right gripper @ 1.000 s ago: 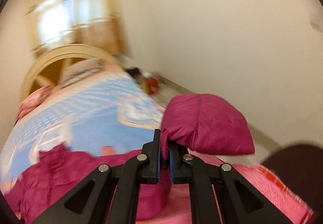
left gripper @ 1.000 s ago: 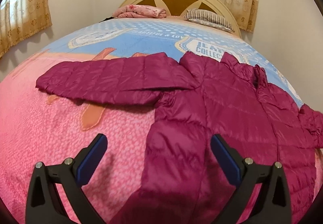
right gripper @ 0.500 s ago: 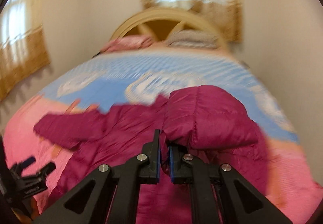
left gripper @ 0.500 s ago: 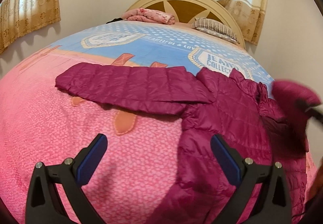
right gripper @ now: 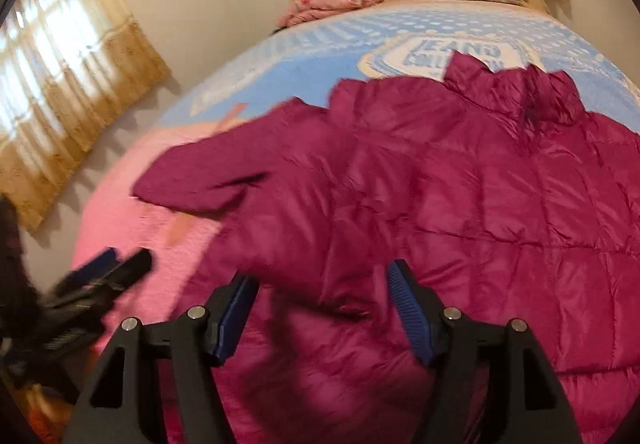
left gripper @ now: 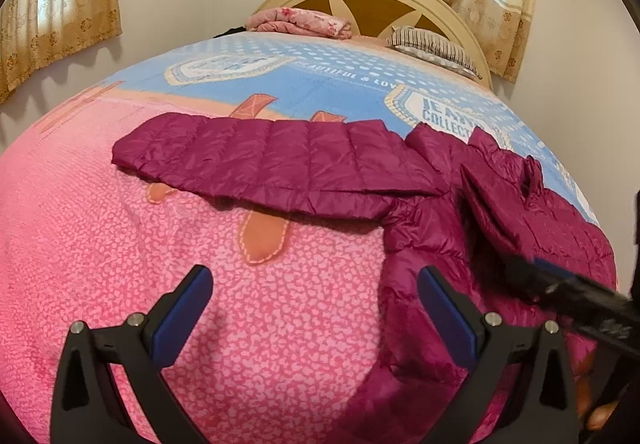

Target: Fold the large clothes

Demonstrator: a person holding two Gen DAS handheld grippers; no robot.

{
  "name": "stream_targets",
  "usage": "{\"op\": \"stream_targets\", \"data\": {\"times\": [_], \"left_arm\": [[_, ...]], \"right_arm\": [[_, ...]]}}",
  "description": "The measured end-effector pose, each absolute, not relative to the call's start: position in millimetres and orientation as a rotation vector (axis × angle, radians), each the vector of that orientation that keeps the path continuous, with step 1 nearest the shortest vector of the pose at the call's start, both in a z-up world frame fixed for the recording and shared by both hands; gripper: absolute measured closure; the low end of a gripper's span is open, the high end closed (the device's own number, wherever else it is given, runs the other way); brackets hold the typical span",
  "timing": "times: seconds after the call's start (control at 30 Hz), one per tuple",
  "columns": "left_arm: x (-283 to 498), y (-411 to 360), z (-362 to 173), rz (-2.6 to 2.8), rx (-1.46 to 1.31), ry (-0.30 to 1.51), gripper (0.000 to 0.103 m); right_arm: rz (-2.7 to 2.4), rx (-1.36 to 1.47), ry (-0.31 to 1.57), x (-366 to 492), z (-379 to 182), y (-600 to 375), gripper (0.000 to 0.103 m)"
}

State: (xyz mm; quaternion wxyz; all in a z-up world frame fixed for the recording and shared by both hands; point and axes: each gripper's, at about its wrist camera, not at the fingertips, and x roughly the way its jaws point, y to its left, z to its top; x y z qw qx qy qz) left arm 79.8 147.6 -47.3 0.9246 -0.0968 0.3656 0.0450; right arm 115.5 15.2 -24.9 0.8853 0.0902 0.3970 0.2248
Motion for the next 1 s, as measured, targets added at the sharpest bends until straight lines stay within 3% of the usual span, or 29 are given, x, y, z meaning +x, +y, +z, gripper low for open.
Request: {"op": "stream_targets", "data": {"times": [0.1, 0.13, 0.17, 0.23, 0.6, 1.0], "left_arm": [[78.8, 144.6, -44.6, 0.081, -0.185, 0.743, 0.000], [78.4, 142.5, -41.9, 0.073, -0.178, 0.737, 0.000], [78.1, 140.9, -39.6, 0.068, -0.175, 0.730, 0.000], [78.4, 136.7, -33.2, 0.055, -0.171, 0.715, 0.000], [122.9, 70.6, -0.8, -0.060, -0.090, 0.674, 0.000], [167.7, 29.5, -69.7, 0.065, 0.037, 0.812, 0.000]], "right_arm": [[0.381, 0.180, 0.781, 108.1, -11.4, 10.0, 0.036], [0.328, 0.148, 0.777, 108.4, -7.5, 7.2, 0.040], [0.291, 0.117, 0.769, 107.2, -6.4, 6.0, 0.054], [0.237, 0.076, 0.774, 107.9, -7.5, 4.6, 0.060], [0.031, -0.019, 0.702, 103.0, 20.1, -45.3, 0.060], [-0.325, -0.052, 0.781, 121.4, -8.6, -167.7, 0.060]]}}
